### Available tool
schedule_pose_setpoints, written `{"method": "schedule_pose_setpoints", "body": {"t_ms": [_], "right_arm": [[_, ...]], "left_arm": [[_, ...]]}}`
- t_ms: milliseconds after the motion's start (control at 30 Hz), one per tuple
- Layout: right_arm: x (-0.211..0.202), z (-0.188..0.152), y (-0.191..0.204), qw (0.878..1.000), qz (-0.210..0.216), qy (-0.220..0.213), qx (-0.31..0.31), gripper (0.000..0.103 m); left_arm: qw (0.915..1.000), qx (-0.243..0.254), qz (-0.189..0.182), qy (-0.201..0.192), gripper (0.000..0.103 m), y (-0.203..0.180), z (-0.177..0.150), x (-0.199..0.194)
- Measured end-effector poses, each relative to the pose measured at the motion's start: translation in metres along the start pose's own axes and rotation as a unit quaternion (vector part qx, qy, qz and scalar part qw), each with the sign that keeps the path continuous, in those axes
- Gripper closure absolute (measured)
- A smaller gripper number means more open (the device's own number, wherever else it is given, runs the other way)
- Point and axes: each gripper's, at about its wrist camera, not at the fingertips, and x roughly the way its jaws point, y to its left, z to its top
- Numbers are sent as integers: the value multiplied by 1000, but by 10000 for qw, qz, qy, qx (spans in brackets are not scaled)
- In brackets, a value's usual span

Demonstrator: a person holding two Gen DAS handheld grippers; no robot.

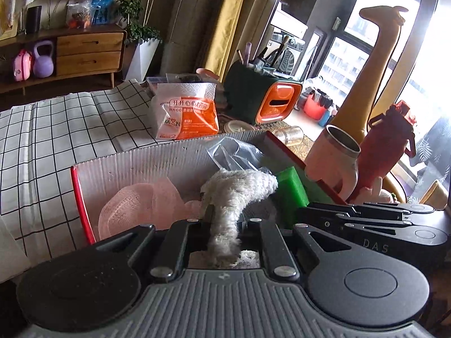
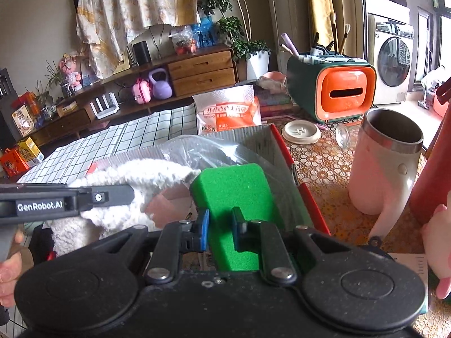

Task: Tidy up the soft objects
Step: 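Lower the white towel and green sponge into the red box with both tools, then open both tools to release the towel and sponge into the red box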

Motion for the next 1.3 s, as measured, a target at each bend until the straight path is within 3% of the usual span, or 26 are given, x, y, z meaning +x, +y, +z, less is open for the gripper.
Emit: {"method": "schedule_pose_setpoints", "body": {"t_ms": [267, 467, 833, 933, 1000, 1133, 1300], "right_arm": [[1, -1, 4, 9999, -49, 93, 14, 80], [-8, -5, 0, 9998, -6, 122, 160, 70], [-28, -11, 9, 9998, 114, 83, 138, 62], [-35, -11, 13, 9998, 169, 46, 100, 55], [-41, -11, 17, 9998, 195, 27, 67, 42], [-55, -13, 27, 9997, 187, -106, -85, 38], [-73, -15, 40, 9992, 328, -187, -138, 24]], "left_arm": [[9981, 273, 166, 524, 91, -7, -10, 15], [9981, 371, 230, 442, 91, -12, -9, 4], [9983, 491, 207, 252, 76, -21, -9, -19], [9983, 529, 170, 168, 68, -22, -10, -28], [9982, 568, 174, 98, 35, -23, -10, -34], [9981, 577, 213, -51, 31, -23, -11, -51], [9967, 709, 326, -213, 26, -19, -17, -81]]}}
